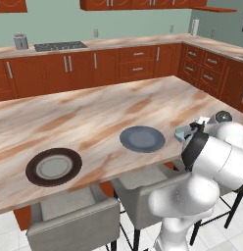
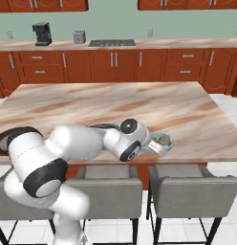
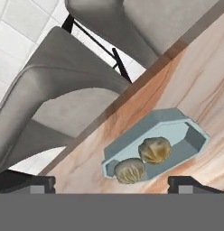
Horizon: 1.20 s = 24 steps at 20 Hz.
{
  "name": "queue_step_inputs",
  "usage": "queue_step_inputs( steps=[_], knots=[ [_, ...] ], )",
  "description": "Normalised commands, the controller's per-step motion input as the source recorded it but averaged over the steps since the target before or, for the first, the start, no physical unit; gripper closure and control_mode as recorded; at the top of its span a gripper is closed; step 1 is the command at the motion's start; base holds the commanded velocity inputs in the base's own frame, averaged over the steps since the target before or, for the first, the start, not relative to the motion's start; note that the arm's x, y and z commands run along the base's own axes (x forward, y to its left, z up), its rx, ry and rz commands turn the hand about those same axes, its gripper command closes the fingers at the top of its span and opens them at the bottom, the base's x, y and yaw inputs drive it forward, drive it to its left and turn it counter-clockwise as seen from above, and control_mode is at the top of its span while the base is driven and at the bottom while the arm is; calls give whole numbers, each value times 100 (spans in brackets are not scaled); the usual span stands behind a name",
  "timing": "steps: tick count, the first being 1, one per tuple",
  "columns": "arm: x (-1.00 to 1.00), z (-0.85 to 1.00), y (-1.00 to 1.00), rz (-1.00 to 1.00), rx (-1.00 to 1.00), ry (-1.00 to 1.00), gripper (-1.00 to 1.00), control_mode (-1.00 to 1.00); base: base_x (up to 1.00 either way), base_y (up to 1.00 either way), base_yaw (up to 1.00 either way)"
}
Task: Place two dumplings into each of the tupperware containers and then place the containers in the fridge.
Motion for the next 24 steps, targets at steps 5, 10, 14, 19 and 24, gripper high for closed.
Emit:
queue_step_inputs(
  steps=[5,10,14,19,24],
  knots=[
    [-25,77,61,22,-8,14,-100,-100,0,0,0],
    [27,27,15,-16,0,22,-100,-100,0,0,0],
    [22,-19,0,-31,6,34,-100,-100,0,0,0],
    [19,-56,0,-9,28,13,-100,-100,0,0,0],
    [52,-56,-4,-4,39,-15,-100,-100,0,0,0]
  ],
)
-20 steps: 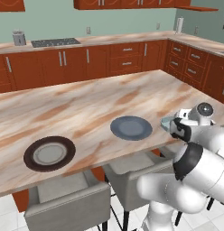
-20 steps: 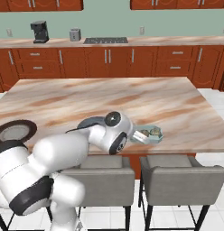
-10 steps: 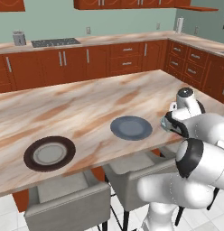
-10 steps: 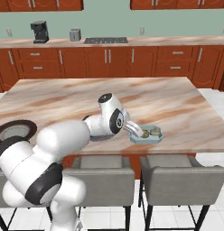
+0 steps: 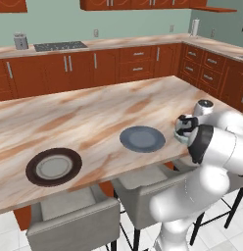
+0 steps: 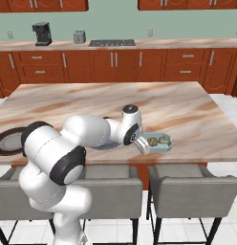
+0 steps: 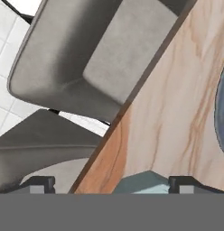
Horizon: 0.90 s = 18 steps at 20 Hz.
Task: Place two dumplings into each of the tupperware containers and then place the containers in the fridge.
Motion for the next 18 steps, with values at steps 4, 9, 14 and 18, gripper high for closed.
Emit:
queue_step_inputs(
  steps=[4,9,14,18],
  knots=[
    [33,-3,0,-10,12,-6,-100,-100,0,0,0],
    [15,-30,1,-12,1,0,-100,-100,0,0,0],
    [14,-38,0,-18,0,0,-100,-100,0,0,0],
    [35,-11,0,-12,1,0,-100,-100,0,0,0]
  ],
)
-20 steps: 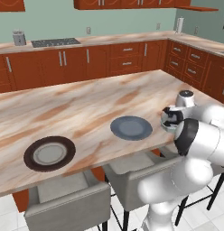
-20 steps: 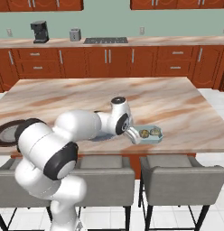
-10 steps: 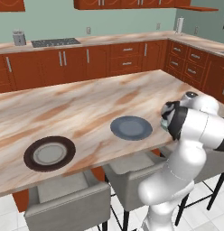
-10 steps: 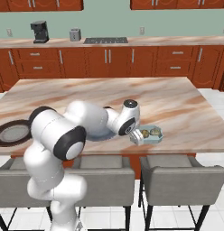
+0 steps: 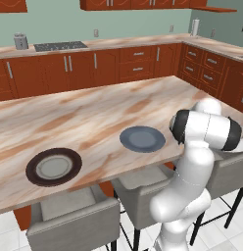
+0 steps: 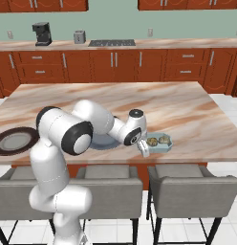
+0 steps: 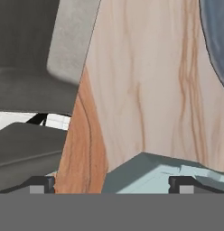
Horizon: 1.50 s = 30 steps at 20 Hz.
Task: Place two dumplings into each of the tupperware containers and then place the containers in the fridge.
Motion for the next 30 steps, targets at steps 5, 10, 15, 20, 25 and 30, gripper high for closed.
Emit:
queue_step_inputs(
  steps=[5,10,15,20,25,30],
  knots=[
    [38,0,-6,-7,6,0,-100,-100,0,0,0],
    [17,-14,-37,-7,5,3,-100,-100,0,0,0],
    [0,-40,-7,-7,1,3,-100,-100,0,0,0],
    [21,-53,6,-1,0,5,-100,-100,0,0,0],
    [9,-54,0,-1,0,5,100,-100,0,0,0],
    [0,-68,0,-5,0,4,100,-100,0,0,0]
  ],
)
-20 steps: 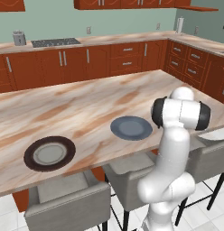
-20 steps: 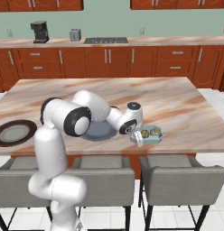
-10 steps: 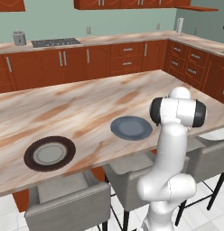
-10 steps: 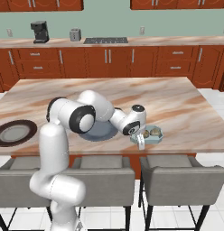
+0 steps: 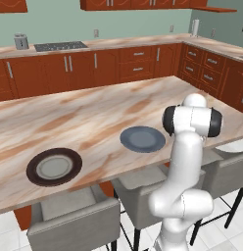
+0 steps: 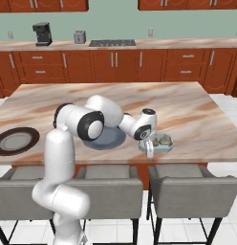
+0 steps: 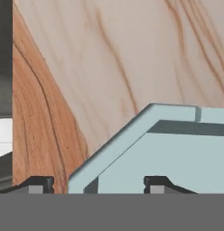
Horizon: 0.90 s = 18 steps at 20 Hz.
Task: Place two dumplings into each of the tupperware containers and then place the containers in the fridge.
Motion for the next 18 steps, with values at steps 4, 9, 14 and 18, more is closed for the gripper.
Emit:
queue_step_inputs(
  steps=[4,9,14,18],
  knots=[
    [0,-43,0,-3,0,0,100,-100,0,0,0],
    [3,-1,0,0,0,-3,100,-100,0,0,0],
    [-12,23,0,1,1,-18,100,-100,0,0,0],
    [-58,90,20,10,-2,-37,100,-100,0,0,0]
  ],
)
